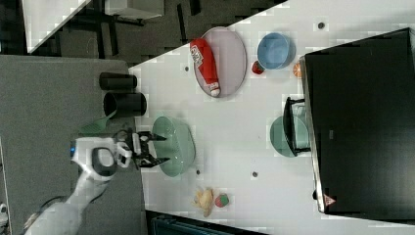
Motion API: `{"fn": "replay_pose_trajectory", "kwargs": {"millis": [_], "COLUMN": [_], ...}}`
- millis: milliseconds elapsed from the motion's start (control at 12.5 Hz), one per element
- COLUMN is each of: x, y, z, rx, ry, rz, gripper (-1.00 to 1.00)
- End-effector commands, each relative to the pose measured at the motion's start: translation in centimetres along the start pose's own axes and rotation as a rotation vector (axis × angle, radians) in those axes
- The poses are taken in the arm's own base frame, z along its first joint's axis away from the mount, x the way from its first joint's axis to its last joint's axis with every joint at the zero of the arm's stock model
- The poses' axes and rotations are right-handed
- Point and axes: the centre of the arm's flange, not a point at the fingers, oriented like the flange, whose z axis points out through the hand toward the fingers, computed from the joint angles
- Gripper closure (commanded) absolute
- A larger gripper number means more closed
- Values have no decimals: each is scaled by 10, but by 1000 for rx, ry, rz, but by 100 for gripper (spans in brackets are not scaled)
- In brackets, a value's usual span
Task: Drag strainer right to left.
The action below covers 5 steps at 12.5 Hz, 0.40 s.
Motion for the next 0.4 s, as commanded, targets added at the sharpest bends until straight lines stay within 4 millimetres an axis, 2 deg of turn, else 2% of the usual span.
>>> {"fn": "replay_pose_trajectory", "kwargs": {"millis": [80,240,400], "x": [78,128,186], "y": [-11,3,25], "z": [-140,-203,-259], "rx": [139,174,204], "ry": [-14,-16,-16], "rz": [-206,-239,-265], "gripper": [-100,-100,-100]}}
